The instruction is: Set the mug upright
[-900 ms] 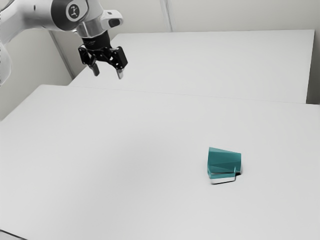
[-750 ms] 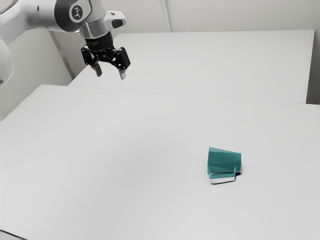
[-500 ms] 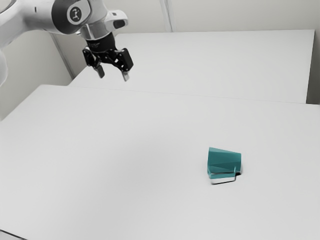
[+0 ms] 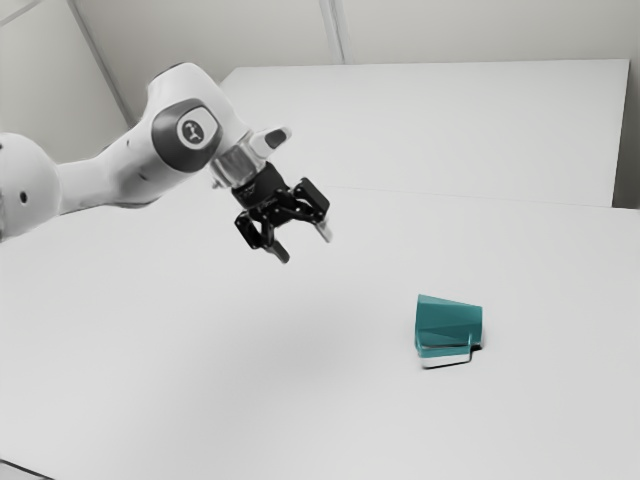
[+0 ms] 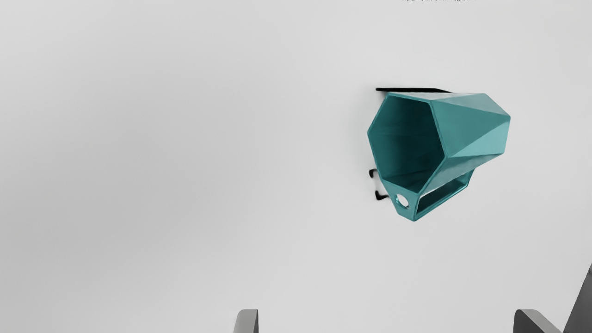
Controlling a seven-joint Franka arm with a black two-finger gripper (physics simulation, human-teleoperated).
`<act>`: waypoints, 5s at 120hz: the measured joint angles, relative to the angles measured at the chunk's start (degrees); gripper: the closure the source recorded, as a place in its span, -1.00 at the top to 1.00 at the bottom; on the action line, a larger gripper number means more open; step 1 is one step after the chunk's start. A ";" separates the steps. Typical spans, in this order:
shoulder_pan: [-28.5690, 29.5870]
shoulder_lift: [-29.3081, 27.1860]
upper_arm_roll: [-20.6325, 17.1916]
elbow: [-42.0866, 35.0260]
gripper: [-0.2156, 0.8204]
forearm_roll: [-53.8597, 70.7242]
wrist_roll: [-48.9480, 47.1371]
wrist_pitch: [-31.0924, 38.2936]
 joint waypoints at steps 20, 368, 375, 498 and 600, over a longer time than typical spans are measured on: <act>1.86 3.10 -1.11 -4.52 0.58 -10.12 0.95 6.67; 3.39 4.65 -9.35 -2.36 -0.92 27.15 25.15 18.09; 4.05 4.51 -9.35 -2.64 -0.92 30.40 22.10 16.75; 9.35 4.72 -9.41 -12.97 -0.91 46.19 -0.96 24.66; 8.99 -5.09 -9.58 -7.38 0.51 39.21 -1.01 12.93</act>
